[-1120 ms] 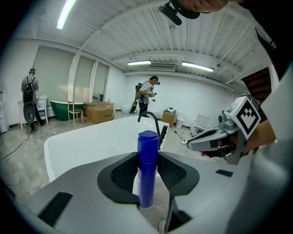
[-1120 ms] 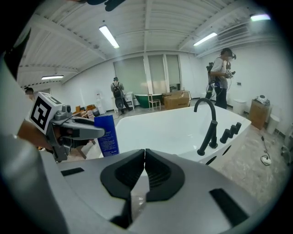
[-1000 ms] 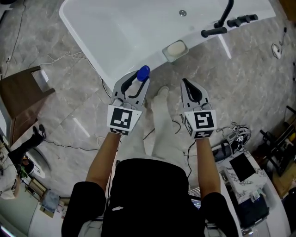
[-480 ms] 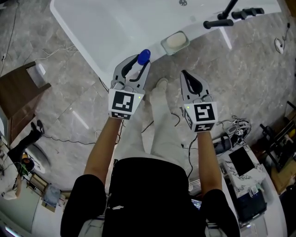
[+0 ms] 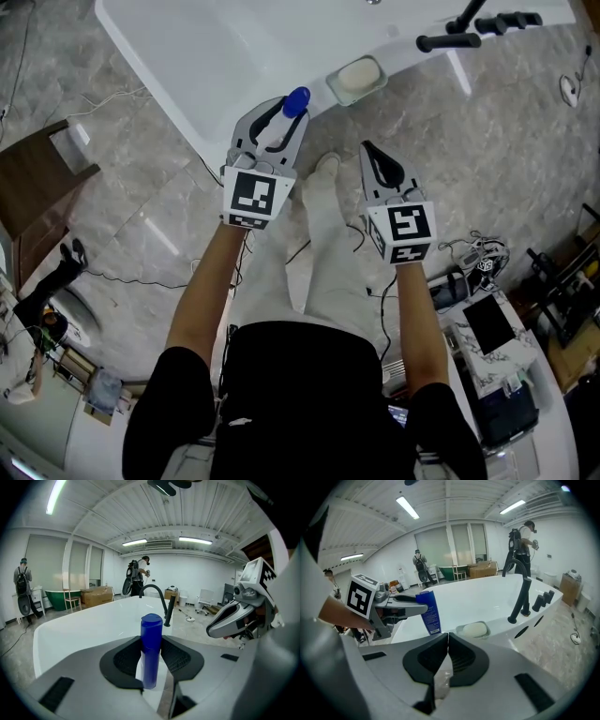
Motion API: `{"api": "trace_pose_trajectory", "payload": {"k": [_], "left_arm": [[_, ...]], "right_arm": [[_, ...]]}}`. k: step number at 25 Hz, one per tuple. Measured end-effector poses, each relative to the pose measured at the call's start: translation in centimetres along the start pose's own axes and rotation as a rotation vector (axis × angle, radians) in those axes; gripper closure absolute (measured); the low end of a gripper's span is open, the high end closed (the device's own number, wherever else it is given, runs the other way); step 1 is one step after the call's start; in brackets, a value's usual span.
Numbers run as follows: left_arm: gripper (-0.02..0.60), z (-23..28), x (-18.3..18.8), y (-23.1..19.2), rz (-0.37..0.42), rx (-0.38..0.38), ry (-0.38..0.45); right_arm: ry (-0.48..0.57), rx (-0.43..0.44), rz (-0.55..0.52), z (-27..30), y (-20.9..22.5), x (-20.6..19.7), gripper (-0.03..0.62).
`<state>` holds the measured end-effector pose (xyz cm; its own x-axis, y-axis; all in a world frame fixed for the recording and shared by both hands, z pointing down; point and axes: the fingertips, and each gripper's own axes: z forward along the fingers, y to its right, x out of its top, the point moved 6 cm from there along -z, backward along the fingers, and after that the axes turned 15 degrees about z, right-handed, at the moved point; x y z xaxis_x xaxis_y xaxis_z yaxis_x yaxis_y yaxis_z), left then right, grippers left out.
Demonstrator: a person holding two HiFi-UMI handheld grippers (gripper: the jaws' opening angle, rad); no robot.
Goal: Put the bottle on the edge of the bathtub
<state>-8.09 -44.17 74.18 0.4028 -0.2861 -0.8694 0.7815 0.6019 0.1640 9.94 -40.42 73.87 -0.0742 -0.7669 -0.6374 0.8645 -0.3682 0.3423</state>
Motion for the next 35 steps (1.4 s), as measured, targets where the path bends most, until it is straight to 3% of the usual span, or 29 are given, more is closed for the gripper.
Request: {"api": "trace_pose_trajectory", "payload": {"k": [15,35], "left_arm": [[0.436,0.0,-1.7,0.5,-0.038,0.053,0.027],[0.437,-1.3,-2.3,0.9,-0.050,0.036,0.000]], "right_arm": [[-0.042,0.011,-0.036,1.6,-0.5,-1.3,0.571],[-0.044,0.022,-0.063,1.7,-2.8,-1.4,0.571]]}}
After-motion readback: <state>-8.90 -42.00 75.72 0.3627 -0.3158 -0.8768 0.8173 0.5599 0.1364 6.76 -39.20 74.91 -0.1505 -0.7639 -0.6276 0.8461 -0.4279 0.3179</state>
